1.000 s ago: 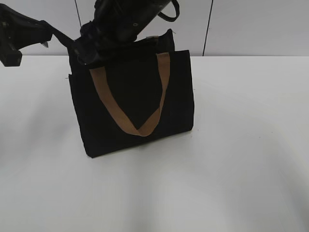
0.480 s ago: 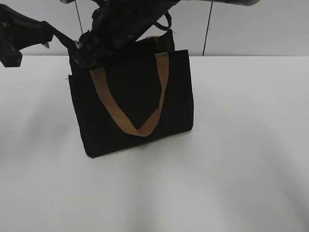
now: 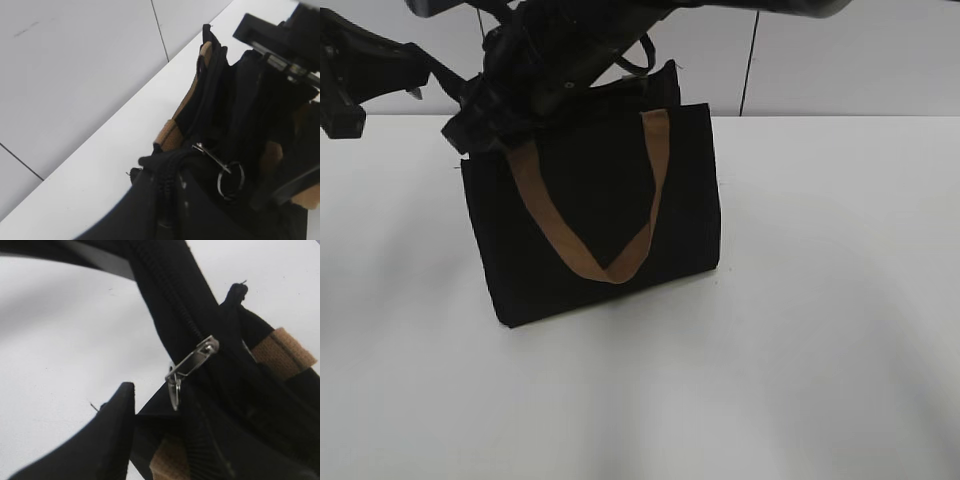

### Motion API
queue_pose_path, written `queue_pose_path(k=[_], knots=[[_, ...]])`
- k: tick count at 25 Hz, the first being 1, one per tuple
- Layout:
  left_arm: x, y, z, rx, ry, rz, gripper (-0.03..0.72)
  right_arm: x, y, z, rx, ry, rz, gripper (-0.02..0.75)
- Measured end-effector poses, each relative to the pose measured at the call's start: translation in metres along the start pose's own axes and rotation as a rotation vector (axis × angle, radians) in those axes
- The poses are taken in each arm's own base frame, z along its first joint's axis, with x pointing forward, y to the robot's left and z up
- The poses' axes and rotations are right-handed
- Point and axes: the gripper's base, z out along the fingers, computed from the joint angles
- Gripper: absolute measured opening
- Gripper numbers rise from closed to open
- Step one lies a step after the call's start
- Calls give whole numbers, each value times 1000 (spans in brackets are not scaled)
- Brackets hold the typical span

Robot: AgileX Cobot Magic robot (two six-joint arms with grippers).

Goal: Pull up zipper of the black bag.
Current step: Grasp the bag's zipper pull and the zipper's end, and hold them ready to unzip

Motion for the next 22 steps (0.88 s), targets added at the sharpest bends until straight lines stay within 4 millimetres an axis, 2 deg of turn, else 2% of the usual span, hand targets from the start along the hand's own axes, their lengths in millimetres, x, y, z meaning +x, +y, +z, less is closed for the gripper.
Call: queue_pose_path(k=[7,13,22], knots=[[0,0,0,0,0,0,22,-1,-1,0,8,-13,1,218],[0,0,0,0,0,0,22,-6,-3,0,32,-62,74,218],[0,0,0,0,0,0,22,-5,-3,1,32,-62,88,218]])
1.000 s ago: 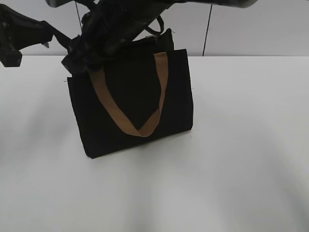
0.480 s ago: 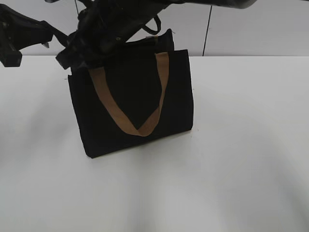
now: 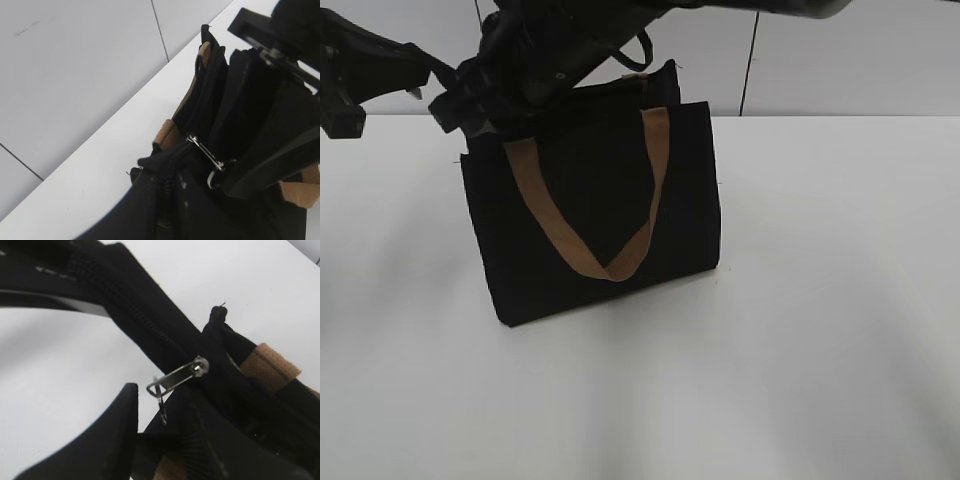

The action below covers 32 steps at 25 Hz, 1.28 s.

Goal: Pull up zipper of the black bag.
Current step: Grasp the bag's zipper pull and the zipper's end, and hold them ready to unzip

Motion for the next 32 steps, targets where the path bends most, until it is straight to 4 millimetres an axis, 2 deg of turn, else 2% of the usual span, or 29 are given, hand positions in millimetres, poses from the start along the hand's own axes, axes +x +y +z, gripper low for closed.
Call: queue_pose_path(k=[11,15,18,32], knots=[[0,0,0,0,0,0,22,3,-1,6,2,6,26,206],[0,0,0,0,0,0,22,3,-1,6,2,5,31,48],[0,0,0,0,0,0,22,3,-1,6,2,6,33,-13],[2,2,0,-19,20,11,22,3,-10,-20,6,85,18,-15]])
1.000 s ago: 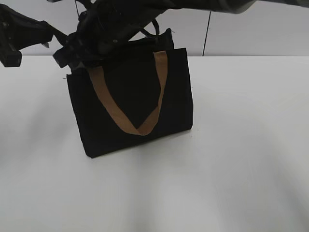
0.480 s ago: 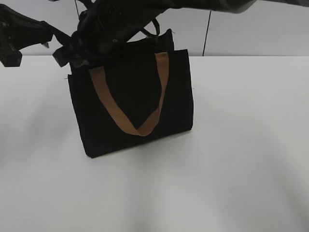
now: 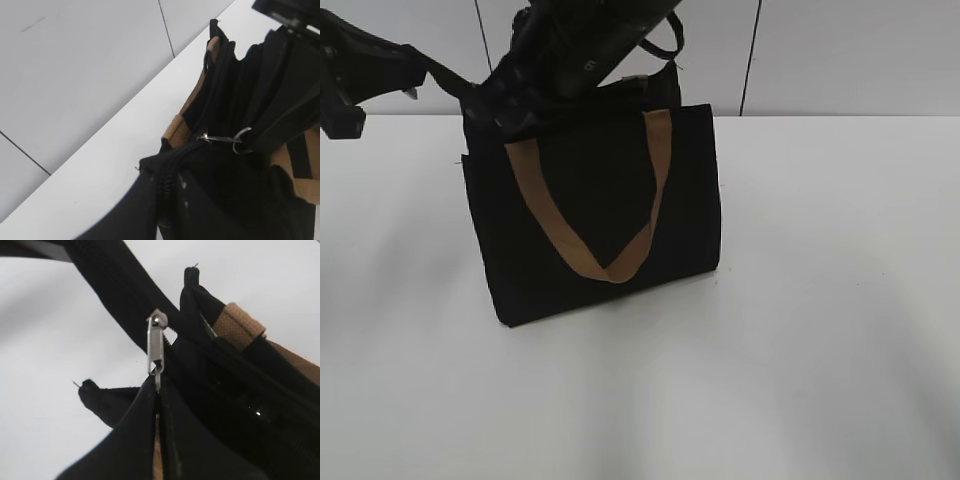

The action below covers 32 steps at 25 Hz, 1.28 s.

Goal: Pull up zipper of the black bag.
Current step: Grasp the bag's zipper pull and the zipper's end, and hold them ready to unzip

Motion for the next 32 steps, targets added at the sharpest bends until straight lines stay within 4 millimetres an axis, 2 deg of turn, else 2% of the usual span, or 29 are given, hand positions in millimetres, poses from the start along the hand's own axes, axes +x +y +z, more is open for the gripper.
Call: queue_pose_path(k=[6,14,19,32], knots=[[2,0,-1,-3,27,37,22,-2,-5,-15,2,3,32,-15],[1,-3,0,17,30,35,22,8,-42,-25,39,32,126,-15],[4,-3,0,11,57,3,22,12,-56,-29,50,47,155,-15],[10,-2,0,8,127,-18,22,39,-111,-49,209,183,147,-15]])
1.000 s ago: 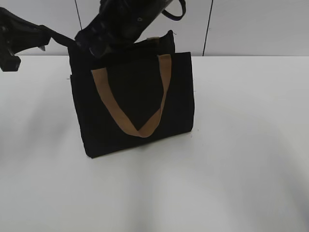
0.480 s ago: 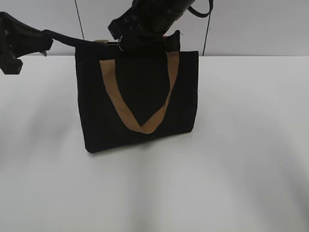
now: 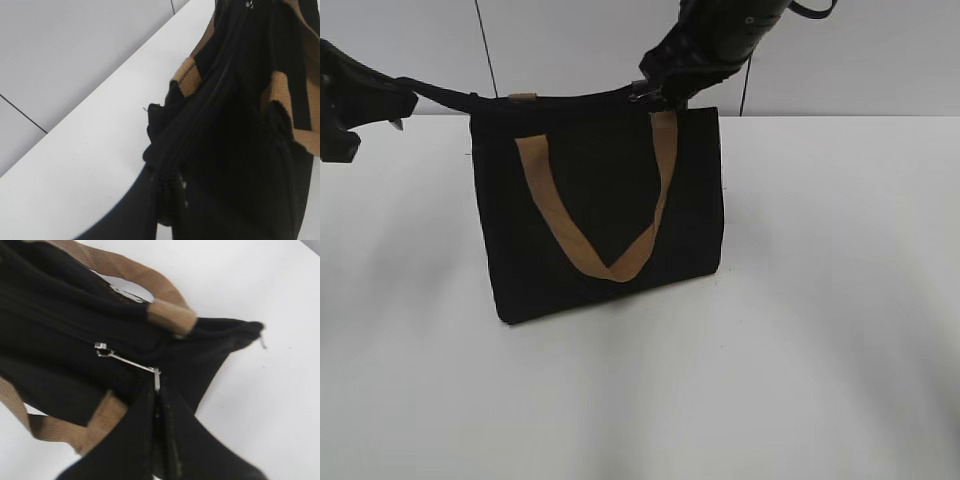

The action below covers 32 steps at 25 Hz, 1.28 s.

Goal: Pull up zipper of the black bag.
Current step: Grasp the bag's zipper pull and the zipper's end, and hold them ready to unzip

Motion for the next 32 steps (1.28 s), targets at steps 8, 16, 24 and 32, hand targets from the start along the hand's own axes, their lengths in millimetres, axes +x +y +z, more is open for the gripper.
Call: queue_pose_path(k=[8,16,24,32], knots=[[0,-1,0,13,-2,2,22,6,-17,-4,38,30,19,-15],[-1,-3,0,30,-9,2,22,7,-21,-6,83,43,12,-15],[-2,-4,0,37,-11,2,24,7,-21,-8,88,39,20,-10],[-2,1,-2,-6,-22,-191,520,5,-30,-41,128,-1,-3,505]])
